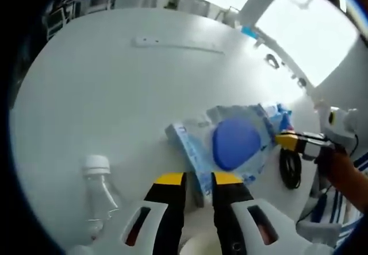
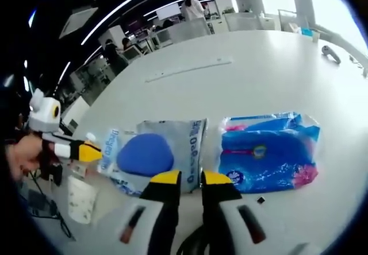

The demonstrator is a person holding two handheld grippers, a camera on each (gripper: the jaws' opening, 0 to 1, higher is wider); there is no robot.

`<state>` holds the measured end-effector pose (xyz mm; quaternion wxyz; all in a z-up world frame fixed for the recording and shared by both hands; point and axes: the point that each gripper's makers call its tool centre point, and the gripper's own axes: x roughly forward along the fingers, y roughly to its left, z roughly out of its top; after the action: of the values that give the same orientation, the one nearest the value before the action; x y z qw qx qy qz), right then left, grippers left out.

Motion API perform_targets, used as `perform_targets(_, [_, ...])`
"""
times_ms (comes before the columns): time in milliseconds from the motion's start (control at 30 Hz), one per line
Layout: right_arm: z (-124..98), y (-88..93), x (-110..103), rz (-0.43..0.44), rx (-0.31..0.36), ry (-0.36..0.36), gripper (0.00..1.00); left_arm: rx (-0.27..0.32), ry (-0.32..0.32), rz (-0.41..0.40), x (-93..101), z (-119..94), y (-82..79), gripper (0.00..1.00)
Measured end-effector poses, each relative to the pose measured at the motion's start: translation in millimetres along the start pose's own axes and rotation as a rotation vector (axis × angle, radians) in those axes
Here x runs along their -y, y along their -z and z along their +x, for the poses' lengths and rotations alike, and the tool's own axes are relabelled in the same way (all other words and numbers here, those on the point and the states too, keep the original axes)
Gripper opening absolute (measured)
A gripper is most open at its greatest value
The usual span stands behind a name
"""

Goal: Arrange the tabletop items into an orderly group along one side of the table until the central work area is clear of visible clutter.

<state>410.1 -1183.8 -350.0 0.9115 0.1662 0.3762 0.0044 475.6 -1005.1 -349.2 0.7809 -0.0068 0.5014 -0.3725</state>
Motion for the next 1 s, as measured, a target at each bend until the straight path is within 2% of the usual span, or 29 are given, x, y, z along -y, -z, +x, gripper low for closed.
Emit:
perform_targets(233, [-4,-3.3,-2,-0.007,0.014,0.005,0.14,0.022,0.004,0.004,-0.5,-7,-1.6,0.19])
perform_targets(633, [-8,-9.6,-3,-0.016,0.038,0.028,0.18,0.071,0.027,0.027,1.3,-18,-9.6,0.32])
perform_targets(900, [-13,-16.8,-11,-0.027,0.065,0.008,0.19,0.100,0.047,0.044,3.0,-26,-13.2,0.38])
perform_targets(1000, [-13,-18.3,-16,-0.033,0.070,-0.009,0.21,0.124,0.057,0.052,4.8,-30,-16.1,0.43])
